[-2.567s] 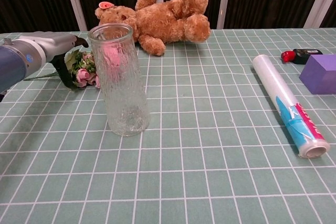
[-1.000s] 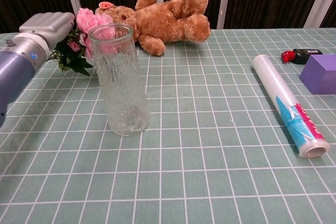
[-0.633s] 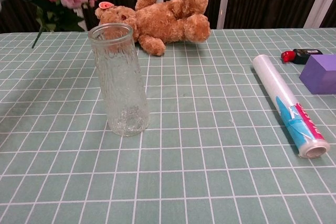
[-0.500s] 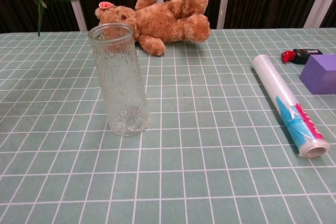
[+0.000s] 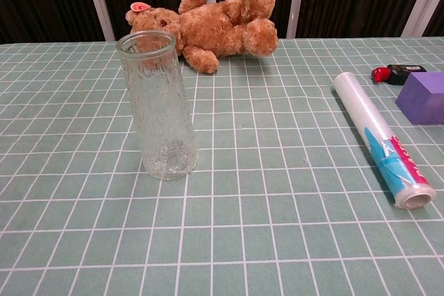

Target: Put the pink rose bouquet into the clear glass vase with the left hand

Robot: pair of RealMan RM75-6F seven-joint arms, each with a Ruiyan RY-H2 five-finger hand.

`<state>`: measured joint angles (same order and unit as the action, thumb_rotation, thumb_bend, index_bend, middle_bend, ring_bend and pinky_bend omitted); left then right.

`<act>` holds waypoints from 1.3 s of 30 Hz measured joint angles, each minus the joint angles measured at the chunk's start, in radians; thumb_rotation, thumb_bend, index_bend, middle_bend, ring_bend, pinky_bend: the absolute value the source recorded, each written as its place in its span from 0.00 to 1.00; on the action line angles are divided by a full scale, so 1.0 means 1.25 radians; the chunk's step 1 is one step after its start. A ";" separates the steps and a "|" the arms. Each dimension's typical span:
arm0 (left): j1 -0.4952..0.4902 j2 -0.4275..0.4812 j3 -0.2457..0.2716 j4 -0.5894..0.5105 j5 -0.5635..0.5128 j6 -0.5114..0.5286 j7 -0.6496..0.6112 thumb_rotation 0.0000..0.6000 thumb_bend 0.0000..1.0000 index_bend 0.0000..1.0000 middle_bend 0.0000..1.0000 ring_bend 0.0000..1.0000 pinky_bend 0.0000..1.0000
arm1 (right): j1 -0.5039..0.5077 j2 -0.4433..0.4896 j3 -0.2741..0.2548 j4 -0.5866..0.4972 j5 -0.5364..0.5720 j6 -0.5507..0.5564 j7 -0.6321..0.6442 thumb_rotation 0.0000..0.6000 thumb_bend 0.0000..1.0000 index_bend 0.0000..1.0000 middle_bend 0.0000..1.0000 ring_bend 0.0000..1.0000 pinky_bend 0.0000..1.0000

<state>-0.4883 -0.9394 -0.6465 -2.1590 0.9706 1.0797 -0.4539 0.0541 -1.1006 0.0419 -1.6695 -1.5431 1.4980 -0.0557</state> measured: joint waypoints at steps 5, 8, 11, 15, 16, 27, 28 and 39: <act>0.002 0.029 -0.009 -0.035 0.021 -0.070 -0.082 1.00 0.52 0.38 0.34 0.27 0.39 | 0.000 0.000 0.000 0.001 0.001 -0.001 0.001 1.00 0.20 0.18 0.08 0.09 0.00; -0.006 0.034 -0.011 -0.048 0.027 -0.092 -0.114 1.00 0.52 0.38 0.34 0.27 0.39 | 0.001 0.000 0.000 0.003 0.003 -0.005 0.003 1.00 0.20 0.18 0.08 0.09 0.00; -0.020 0.034 -0.008 -0.055 0.024 -0.112 -0.134 1.00 0.52 0.38 0.34 0.27 0.39 | 0.002 0.000 0.001 0.005 0.006 -0.007 0.006 1.00 0.20 0.18 0.08 0.09 0.00; -0.039 0.035 0.003 -0.056 0.016 -0.125 -0.129 1.00 0.52 0.38 0.34 0.27 0.39 | 0.002 0.000 0.002 0.006 0.007 -0.004 0.010 1.00 0.20 0.18 0.08 0.09 0.00; -0.044 0.035 0.006 -0.056 0.013 -0.126 -0.125 1.00 0.52 0.38 0.34 0.27 0.39 | 0.002 0.000 0.003 0.007 0.007 -0.004 0.011 1.00 0.20 0.18 0.08 0.09 0.00; -0.080 0.018 0.040 -0.054 -0.017 -0.146 -0.115 1.00 0.52 0.38 0.34 0.27 0.38 | 0.002 0.001 0.004 0.008 0.008 -0.002 0.015 1.00 0.20 0.18 0.08 0.09 0.00; -0.082 0.018 0.042 -0.052 -0.018 -0.149 -0.118 1.00 0.52 0.38 0.34 0.27 0.38 | 0.002 0.001 0.004 0.008 0.008 -0.002 0.016 1.00 0.20 0.18 0.08 0.09 0.00; -0.100 -0.006 0.099 -0.013 -0.007 -0.166 -0.083 1.00 0.52 0.37 0.32 0.25 0.37 | 0.000 0.004 0.003 0.009 0.004 0.002 0.023 1.00 0.20 0.18 0.08 0.09 0.00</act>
<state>-0.6136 -0.9472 -0.5231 -2.1754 0.9613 0.8726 -0.5580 0.0544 -1.0960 0.0457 -1.6588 -1.5380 1.5007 -0.0266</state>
